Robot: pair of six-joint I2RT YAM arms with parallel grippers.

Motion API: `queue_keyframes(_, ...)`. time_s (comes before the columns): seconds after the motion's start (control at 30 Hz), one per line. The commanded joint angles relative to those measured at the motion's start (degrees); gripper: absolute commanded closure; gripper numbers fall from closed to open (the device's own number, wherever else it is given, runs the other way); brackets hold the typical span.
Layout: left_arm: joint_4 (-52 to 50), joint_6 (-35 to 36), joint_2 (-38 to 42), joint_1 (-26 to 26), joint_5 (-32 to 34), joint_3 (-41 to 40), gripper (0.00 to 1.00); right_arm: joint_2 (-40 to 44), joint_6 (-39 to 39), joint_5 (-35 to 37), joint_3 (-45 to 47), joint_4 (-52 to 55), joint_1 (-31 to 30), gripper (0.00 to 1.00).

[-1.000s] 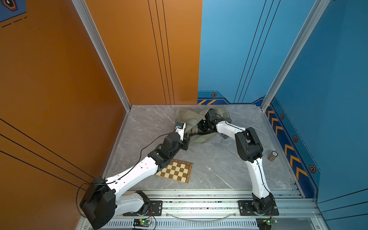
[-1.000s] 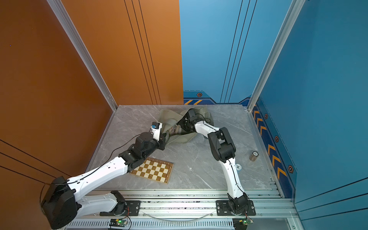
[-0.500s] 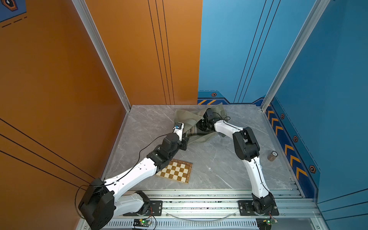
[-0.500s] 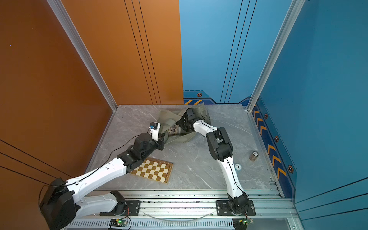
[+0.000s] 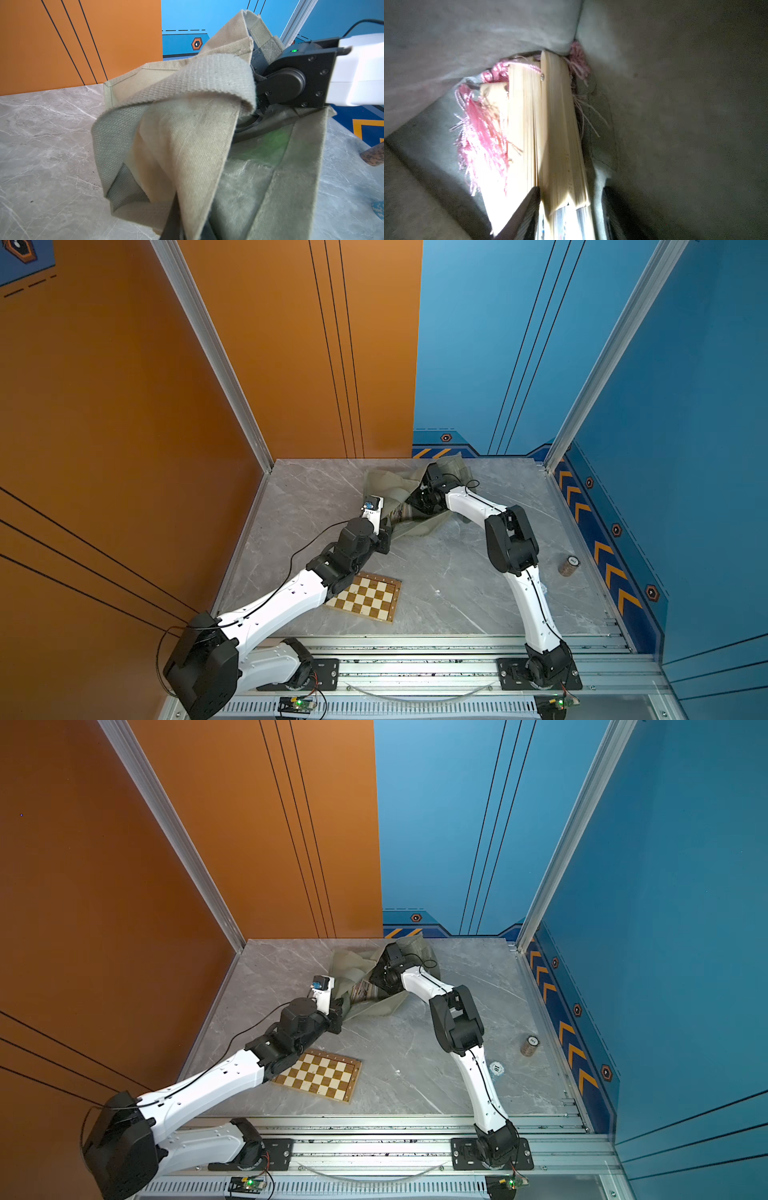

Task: Take out the folding fans from the tote bags
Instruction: Pick up the folding fan from the canvas bag.

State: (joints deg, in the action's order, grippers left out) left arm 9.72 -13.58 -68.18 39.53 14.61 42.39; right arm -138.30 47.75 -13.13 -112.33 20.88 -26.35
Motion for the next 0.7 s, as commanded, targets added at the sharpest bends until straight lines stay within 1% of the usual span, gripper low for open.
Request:
queue_keyframes(0.0, -6.5, 0.0, 1.5, 2.2, -0.6, -1.0, 1.00, -5.3, 1.3, 10.4, 1.5, 13.8, 4.1, 0.50)
queue_keyframes(0.07, -6.6, -0.1, 1.6, 2.8, -0.4, -0.9, 1.00, -5.5, 1.0, 10.4, 1.6, 13.7, 3.9, 0.57)
queue_keyframes(0.13, -6.6, -0.2, 1.6, 3.3, -0.3, -0.9, 1.00, -5.6, 0.4, 9.7, 1.6, 13.2, 3.6, 0.69)
queue_keyframes(0.2, -6.6, -0.2, 1.6, 3.4, -0.2, -1.1, 1.00, -5.6, 0.1, 8.7, 1.7, 12.5, 3.4, 0.75)
queue_keyframes(0.37, -6.3, 0.1, 1.2, 3.3, -0.1, -1.3, 1.00, -3.2, -0.8, 4.6, 5.3, 5.0, 3.6, 0.84)
queue_keyframes(0.43, -6.2, 0.1, 0.6, 3.2, -0.3, -1.3, 1.00, -1.8, -1.2, 1.4, 7.4, 0.7, 4.0, 0.87)
queue_keyframes(0.67, -6.0, 0.0, -1.1, 3.6, 0.0, -0.9, 1.00, 2.0, -2.8, -10.4, 12.8, -8.4, 5.9, 0.92)
